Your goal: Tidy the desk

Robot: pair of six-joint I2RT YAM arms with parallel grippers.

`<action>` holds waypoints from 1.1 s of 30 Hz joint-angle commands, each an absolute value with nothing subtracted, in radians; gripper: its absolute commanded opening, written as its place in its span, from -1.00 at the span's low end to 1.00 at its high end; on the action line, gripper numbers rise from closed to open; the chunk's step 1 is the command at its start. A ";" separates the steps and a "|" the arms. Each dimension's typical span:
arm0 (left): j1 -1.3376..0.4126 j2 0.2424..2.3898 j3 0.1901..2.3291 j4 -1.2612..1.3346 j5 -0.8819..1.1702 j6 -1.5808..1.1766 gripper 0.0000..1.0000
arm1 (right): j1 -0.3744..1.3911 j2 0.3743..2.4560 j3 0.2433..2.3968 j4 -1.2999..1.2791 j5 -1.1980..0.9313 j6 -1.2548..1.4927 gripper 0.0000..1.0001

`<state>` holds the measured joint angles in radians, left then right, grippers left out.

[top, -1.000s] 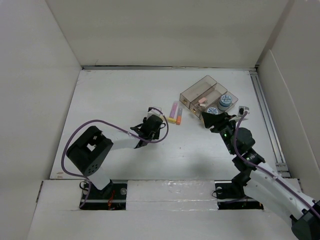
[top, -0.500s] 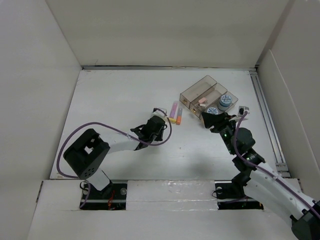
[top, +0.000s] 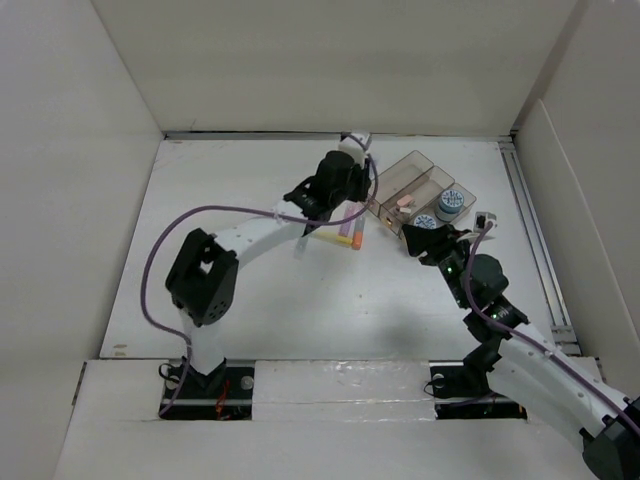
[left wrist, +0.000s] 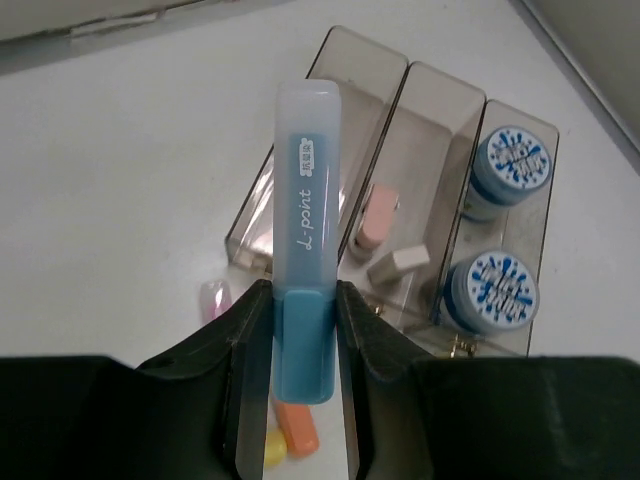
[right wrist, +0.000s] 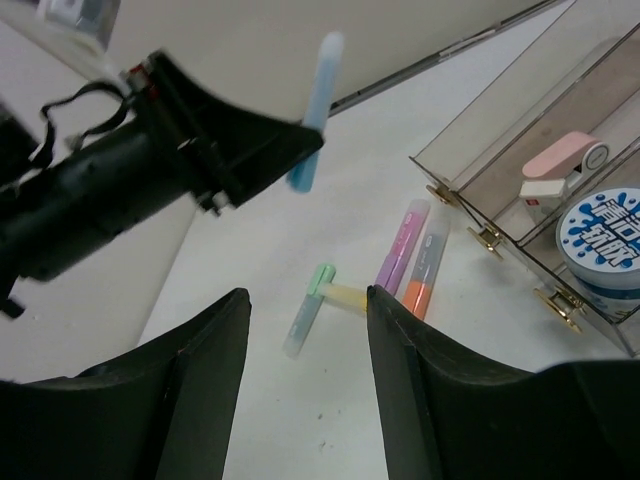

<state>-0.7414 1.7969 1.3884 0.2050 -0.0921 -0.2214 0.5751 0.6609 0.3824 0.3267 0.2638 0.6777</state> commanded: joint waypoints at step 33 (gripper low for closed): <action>-0.701 2.477 2.229 -0.041 0.114 0.029 -0.75 | 0.568 0.669 0.402 0.402 0.278 0.678 0.12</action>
